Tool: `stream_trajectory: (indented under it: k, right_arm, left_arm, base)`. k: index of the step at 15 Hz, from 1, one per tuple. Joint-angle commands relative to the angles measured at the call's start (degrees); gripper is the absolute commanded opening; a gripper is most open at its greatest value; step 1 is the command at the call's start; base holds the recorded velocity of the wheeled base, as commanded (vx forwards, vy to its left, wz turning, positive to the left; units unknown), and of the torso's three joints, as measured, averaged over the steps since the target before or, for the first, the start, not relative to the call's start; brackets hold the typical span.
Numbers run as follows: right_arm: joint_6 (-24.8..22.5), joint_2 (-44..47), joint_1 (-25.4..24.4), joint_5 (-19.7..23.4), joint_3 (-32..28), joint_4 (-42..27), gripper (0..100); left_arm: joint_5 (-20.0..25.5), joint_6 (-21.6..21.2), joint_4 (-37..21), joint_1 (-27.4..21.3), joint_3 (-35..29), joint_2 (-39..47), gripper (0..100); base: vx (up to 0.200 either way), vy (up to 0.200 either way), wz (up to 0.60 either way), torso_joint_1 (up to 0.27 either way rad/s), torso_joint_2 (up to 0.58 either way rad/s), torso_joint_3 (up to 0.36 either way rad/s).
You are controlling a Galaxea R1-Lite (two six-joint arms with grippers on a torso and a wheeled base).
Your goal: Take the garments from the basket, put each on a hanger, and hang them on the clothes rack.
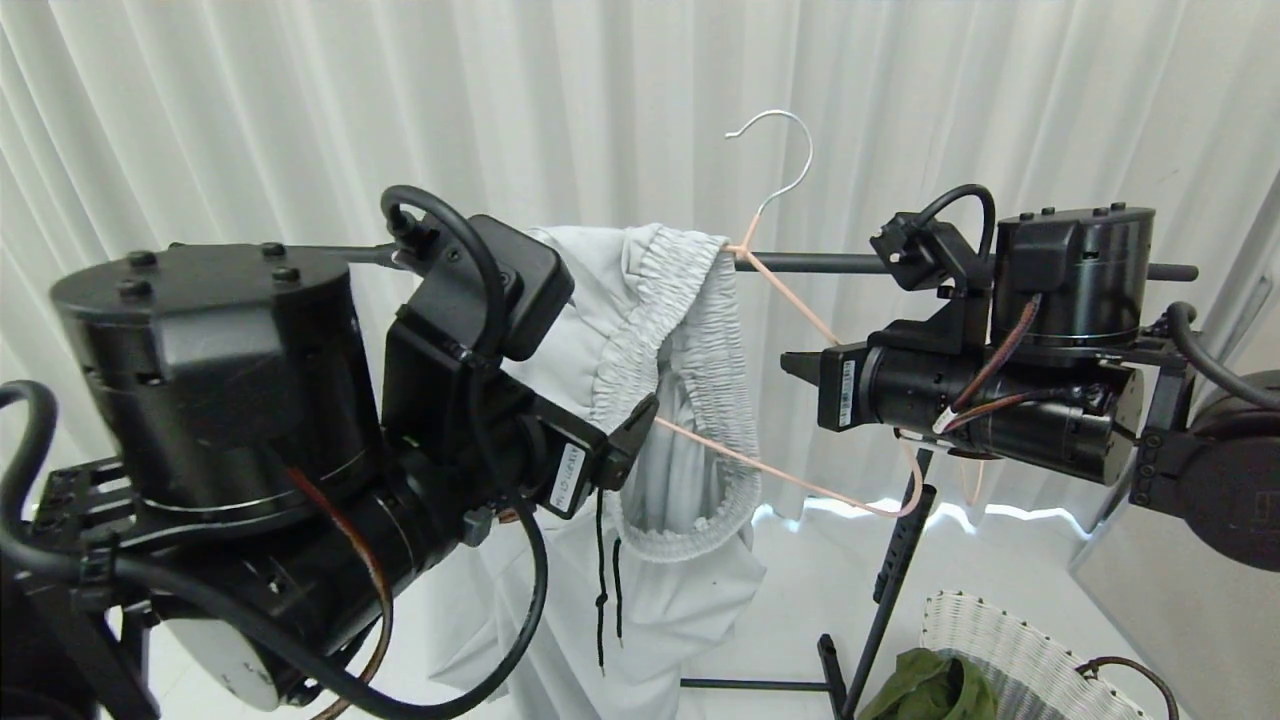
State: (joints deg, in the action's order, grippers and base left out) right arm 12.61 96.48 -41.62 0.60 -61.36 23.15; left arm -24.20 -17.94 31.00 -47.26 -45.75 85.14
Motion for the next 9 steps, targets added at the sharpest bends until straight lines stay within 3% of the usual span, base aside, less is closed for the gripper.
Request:
stream_trajectory:
  k: [1, 9]
  right_arm:
    - [-0.2, -0.3, 0.2, 0.0, 0.0, -0.1, 0]
    - [-2.7, -1.6, 0.8, -0.2, 0.7, -4.0, 0]
  left_arm:
    - [0.0, -0.2, 0.6, -0.1, 2.1, -2.0, 100]
    - [0.2, -2.1, 0.6, 0.9, 6.1, -10.8, 100]
  base:
    - [0.0, 0.0, 0.0, 0.0, 0.0, 0.0]
    - [0.0, 0.0, 0.0, 0.0, 0.0, 0.0]
